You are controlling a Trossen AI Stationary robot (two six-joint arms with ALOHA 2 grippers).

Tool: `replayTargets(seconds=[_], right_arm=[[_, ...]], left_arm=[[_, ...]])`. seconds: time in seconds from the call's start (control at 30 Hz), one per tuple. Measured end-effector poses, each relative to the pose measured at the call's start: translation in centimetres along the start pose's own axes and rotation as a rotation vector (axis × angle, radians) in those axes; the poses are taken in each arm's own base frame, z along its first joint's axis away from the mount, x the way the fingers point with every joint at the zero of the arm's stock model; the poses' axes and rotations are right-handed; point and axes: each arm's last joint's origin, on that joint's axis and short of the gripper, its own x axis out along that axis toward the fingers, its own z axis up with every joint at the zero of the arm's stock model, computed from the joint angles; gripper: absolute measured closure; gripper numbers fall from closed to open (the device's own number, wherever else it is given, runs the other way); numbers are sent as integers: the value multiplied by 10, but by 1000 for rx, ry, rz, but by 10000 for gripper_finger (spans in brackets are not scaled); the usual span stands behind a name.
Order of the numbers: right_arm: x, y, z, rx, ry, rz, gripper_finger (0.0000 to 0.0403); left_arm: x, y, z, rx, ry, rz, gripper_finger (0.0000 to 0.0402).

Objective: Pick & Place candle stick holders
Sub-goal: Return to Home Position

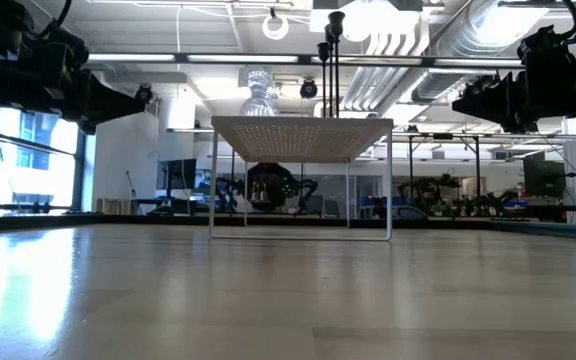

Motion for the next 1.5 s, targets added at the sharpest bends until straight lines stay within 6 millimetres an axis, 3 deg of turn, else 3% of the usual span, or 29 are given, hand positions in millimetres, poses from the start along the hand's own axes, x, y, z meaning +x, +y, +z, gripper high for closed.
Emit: replayTargets(seconds=[1.5], right_arm=[[0,0,0,0,-2,1,391]], left_arm=[[0,0,0,0,1,1,401]])
